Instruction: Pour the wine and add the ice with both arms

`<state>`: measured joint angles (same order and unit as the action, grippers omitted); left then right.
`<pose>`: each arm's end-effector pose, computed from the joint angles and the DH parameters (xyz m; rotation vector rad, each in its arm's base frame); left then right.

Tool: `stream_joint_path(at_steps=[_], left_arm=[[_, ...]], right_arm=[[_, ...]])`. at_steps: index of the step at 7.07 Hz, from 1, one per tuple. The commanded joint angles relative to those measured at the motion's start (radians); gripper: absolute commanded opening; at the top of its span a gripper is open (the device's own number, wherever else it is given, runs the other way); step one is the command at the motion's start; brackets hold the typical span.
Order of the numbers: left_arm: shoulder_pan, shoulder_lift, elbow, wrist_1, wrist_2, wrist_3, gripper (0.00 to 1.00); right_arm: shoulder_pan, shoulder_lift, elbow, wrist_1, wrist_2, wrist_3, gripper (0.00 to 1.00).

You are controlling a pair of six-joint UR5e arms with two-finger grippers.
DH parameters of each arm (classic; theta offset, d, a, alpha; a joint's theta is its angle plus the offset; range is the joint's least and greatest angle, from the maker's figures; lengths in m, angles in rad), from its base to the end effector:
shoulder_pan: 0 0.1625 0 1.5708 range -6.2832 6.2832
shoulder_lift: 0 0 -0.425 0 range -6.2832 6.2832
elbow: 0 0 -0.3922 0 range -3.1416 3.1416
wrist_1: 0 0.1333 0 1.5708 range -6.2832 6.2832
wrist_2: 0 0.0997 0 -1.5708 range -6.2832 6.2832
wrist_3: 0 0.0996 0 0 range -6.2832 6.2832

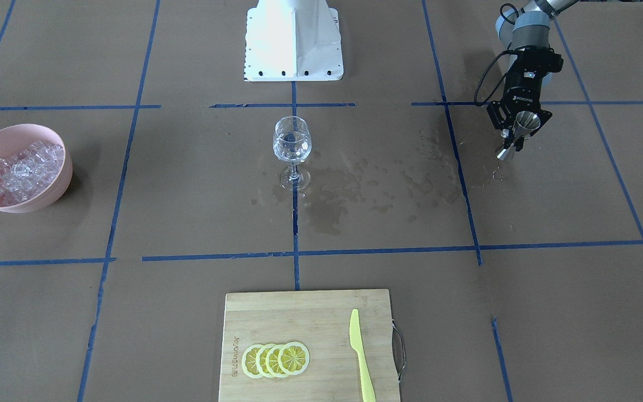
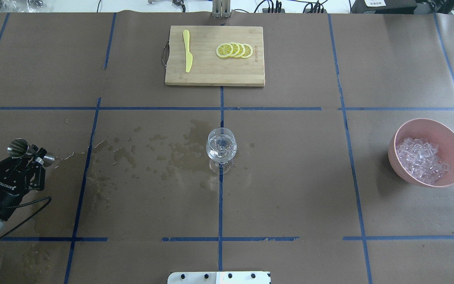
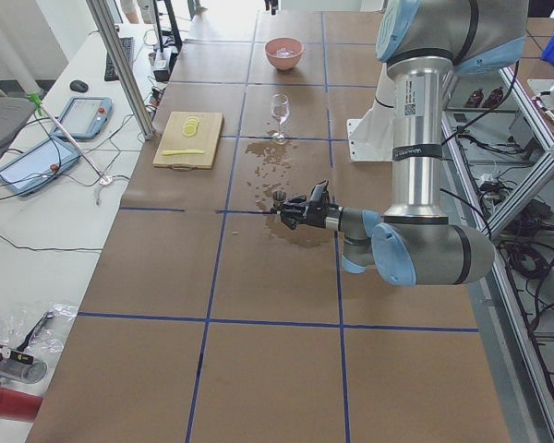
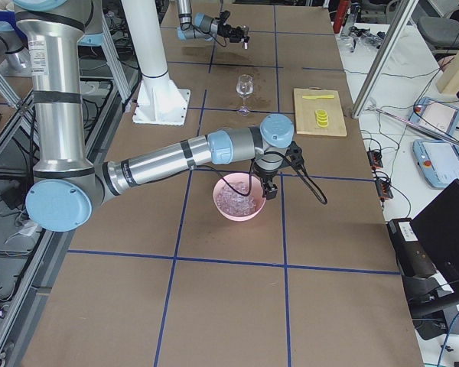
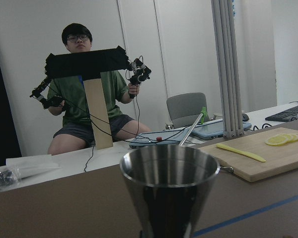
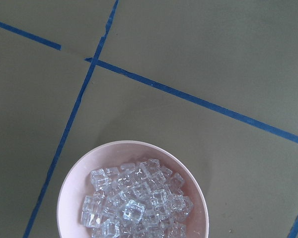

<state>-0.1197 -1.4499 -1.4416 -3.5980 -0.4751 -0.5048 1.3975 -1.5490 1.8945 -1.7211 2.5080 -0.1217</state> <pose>0.3239 -0.2624 0.5745 1.4521 0.8271 -0.2589 -0.0318 -0.4894 0.4931 0.1574 -0.9438 -0.3637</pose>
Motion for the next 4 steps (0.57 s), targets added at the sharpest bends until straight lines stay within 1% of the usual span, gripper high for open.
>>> stream_joint_path(at_steps=[1, 2, 3, 4], left_arm=[[0.006, 0.011, 0.001, 0.045, -0.049, -0.012, 0.0], [0.006, 0.019, 0.003, 0.097, -0.08, -0.011, 0.0], [0.006, 0.019, 0.003, 0.123, -0.085, -0.011, 0.0], [0.006, 0.019, 0.003, 0.123, -0.12, -0.021, 0.0]], right_arm=[[0.0, -0.005, 0.008, 0.0, 0.0, 0.0, 1.0], [0.0, -0.005, 0.006, 0.0, 0.0, -0.001, 1.0], [0.0, -0.006, 0.006, 0.0, 0.0, 0.0, 1.0], [0.0, -0.013, 0.008, 0.0, 0.002, 0.0, 1.0]])
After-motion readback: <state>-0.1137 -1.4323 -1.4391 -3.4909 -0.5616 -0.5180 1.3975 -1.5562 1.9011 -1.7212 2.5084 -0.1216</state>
